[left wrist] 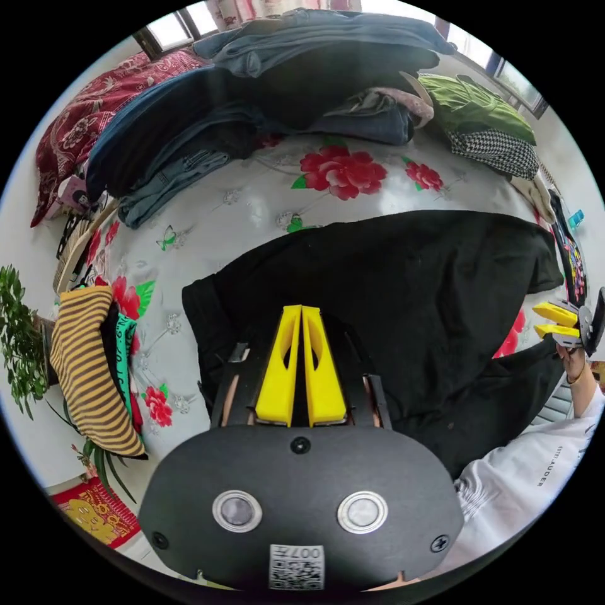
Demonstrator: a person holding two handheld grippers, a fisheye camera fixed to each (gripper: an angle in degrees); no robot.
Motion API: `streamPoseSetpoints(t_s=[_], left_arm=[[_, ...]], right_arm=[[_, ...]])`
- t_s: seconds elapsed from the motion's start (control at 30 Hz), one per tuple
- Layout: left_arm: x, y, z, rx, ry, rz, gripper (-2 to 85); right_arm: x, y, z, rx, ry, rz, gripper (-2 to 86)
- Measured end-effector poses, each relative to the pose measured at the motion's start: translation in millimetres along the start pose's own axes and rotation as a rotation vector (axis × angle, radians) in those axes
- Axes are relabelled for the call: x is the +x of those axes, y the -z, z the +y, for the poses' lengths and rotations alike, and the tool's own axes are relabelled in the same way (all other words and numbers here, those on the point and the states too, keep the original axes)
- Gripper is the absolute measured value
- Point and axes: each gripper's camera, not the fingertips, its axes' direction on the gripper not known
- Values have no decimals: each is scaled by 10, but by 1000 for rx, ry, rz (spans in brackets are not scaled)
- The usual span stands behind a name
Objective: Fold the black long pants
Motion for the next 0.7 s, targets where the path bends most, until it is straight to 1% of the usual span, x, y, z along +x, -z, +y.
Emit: streamPoseSetpoints(t_s=[0.03,0.1,0.13,0.2,0.23,0.27,0.33,0.47,0.5,0.57,0.7], left_arm=[[6,-126,-128,-23,-12,-30,-10],[19,-362,-269,-84,-35,-49,-10],[32,-366,-296,-43,-63,-55,-10],[5,-399,-348,-19,-57,-65,-10],[-41,-409,-380,-4,-33,-50,-10],[-70,-412,-397,4,-19,-39,-10],[-150,-442,-473,31,15,-11,-10],[-102,-434,-488,54,-5,-16,-10],[-68,-428,-438,79,-14,-24,-10],[-63,-417,-340,129,9,-12,-10],[-148,-273,-158,146,106,113,-9]], right_arm=[[-91,-222,-235,-56,44,19,55],[-163,-499,-499,-111,56,55,53],[-194,-526,-584,-71,31,114,50],[-212,-565,-636,-67,9,145,39],[-231,-543,-618,-61,9,147,27],[-245,-545,-573,-95,24,99,14],[-268,-446,-437,-61,6,63,6],[-381,-277,-200,-24,-76,4,0],[-398,-274,-177,-29,-86,3,0],[-409,-335,-106,-105,-130,15,0],[-541,-88,-236,18,-111,36,6]])
